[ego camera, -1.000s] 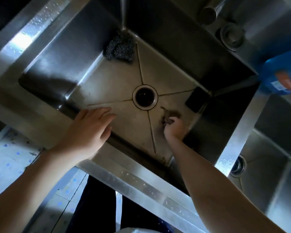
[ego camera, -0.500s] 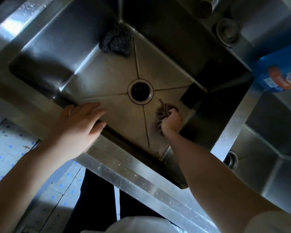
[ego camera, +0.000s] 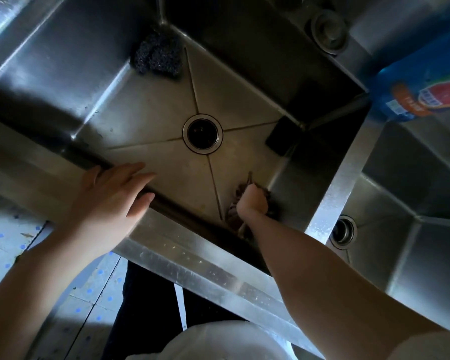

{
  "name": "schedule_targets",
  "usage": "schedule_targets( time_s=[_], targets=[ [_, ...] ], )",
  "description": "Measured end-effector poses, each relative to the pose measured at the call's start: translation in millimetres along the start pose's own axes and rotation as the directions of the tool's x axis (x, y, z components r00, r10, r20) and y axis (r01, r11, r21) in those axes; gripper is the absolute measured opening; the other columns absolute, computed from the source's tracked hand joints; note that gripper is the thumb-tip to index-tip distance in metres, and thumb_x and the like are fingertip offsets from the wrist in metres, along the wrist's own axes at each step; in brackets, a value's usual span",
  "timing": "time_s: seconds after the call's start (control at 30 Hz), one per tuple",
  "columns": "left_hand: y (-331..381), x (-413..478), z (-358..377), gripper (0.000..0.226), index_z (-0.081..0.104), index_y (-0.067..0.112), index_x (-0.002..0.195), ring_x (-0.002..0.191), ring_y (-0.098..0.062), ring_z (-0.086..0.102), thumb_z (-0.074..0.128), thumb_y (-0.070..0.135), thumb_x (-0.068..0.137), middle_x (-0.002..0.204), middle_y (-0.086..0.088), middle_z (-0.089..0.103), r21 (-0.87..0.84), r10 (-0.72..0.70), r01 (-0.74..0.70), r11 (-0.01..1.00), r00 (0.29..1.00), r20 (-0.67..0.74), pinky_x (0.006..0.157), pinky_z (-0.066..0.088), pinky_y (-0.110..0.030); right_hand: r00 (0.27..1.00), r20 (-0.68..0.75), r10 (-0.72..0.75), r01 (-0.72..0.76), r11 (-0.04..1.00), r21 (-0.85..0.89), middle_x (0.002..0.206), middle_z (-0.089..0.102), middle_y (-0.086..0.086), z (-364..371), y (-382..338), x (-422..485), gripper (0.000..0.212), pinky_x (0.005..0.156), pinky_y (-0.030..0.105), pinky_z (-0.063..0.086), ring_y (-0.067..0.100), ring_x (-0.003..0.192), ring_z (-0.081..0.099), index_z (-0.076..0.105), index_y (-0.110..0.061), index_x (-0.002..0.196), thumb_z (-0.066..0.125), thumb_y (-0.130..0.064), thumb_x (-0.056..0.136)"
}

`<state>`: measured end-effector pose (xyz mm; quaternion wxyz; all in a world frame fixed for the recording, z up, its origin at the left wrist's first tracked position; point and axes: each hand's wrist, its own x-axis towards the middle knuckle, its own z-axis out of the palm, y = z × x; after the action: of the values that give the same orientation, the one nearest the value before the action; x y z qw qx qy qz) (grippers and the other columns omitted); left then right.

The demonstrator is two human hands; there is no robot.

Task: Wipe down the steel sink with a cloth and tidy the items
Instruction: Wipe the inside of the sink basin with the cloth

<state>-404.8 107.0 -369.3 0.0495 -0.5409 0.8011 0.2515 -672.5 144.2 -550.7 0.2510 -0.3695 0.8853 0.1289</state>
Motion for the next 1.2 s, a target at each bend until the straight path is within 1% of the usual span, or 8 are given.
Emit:
schedule_targets(
  time_s=[0.2,0.43,0.63,0.73,0.83,0.9,1.07,1.2],
  targets=[
    [-1,1,0,0.054,0.065,0.006,0.112,0.105,-0.036,0.062,0.033,0.038,0.083,0.121,-0.016,0.061,0.042,0.027,-0.026,0.999,0.999,-0.02,0.093,0.038,-0.057,0.999,-0.031,0.038,-0.036,0.997,0.071,0.116,0.061,0.017,-18,-4,21,0.02,0.082,0.038,0.05,0.033,0.106,0.06,0.063,-0.005,0.107,0.048,-0.008,0.093],
    [-4,5,2,0.047,0.067,0.007,0.109,0.099,-0.033,0.064,0.035,0.033,0.087,0.115,-0.013,0.065,0.047,0.078,-0.076,0.996,0.997,-0.028,0.084,0.041,-0.049,0.967,-0.11,-0.229,0.215,0.969,-0.123,0.122,0.055,0.016,-48,-9,72,0.025,0.084,0.039,0.047,0.035,0.108,0.055,0.062,-0.01,0.111,0.044,-0.01,0.093],
    [-5,-1,-2,0.048,0.066,0.006,0.109,0.101,-0.032,0.064,0.035,0.034,0.087,0.116,-0.013,0.064,0.068,0.084,-0.083,0.994,0.996,-0.019,0.088,0.039,-0.05,0.983,0.036,-0.18,0.183,0.955,-0.234,0.12,0.059,0.018,-34,7,45,0.032,0.087,0.041,0.05,0.034,0.109,0.059,0.054,-0.005,0.121,0.036,-0.005,0.094],
    [-5,-4,-3,0.048,0.066,0.004,0.109,0.103,-0.034,0.063,0.036,0.034,0.087,0.116,-0.016,0.064,0.067,0.085,-0.083,0.994,0.996,-0.023,0.091,0.039,-0.053,0.952,0.202,-0.228,0.275,0.929,-0.246,0.114,0.063,0.016,-20,14,19,0.024,0.086,0.04,0.052,0.032,0.105,0.061,0.06,-0.005,0.111,0.049,-0.003,0.09],
    [-4,-5,-3,0.051,0.067,0.005,0.108,0.102,-0.034,0.064,0.034,0.036,0.085,0.117,-0.017,0.063,0.048,0.041,-0.041,0.998,0.999,-0.012,0.094,0.037,-0.056,0.901,0.341,-0.269,0.37,0.887,-0.277,0.125,0.057,0.016,-8,13,-3,0.028,0.094,0.039,0.047,0.03,0.114,0.056,0.057,-0.004,0.118,0.053,-0.011,0.092],
    [-3,-6,-2,0.052,0.067,0.006,0.108,0.1,-0.035,0.064,0.033,0.038,0.083,0.117,-0.017,0.063,0.027,0.014,-0.014,1.0,1.0,-0.003,0.094,0.036,-0.058,0.884,0.408,-0.23,0.344,0.909,-0.233,0.132,0.05,0.016,-2,14,-14,0.037,0.098,0.04,0.043,0.031,0.12,0.051,0.047,-0.003,0.128,0.047,-0.021,0.096],
    [-6,-8,2,0.05,0.067,0.007,0.107,0.1,-0.035,0.064,0.035,0.037,0.083,0.117,-0.016,0.064,0.022,0.015,-0.015,1.0,1.0,-0.006,0.095,0.036,-0.059,0.888,0.372,-0.269,0.349,0.922,-0.166,0.127,0.049,0.019,0,28,-13,0.039,0.097,0.035,0.039,0.035,0.118,0.046,0.05,-0.005,0.118,0.064,-0.019,0.085],
    [-10,-10,5,0.047,0.067,0.006,0.107,0.098,-0.036,0.064,0.037,0.035,0.084,0.116,-0.017,0.064,0.02,0.037,-0.037,0.999,0.999,-0.035,0.095,0.036,-0.059,0.852,0.314,-0.419,0.452,0.891,-0.038,0.126,0.04,0.018,8,24,-19,0.024,0.093,0.031,0.04,0.034,0.104,0.051,0.047,-0.01,0.105,0.059,-0.01,0.085]
  ],
)
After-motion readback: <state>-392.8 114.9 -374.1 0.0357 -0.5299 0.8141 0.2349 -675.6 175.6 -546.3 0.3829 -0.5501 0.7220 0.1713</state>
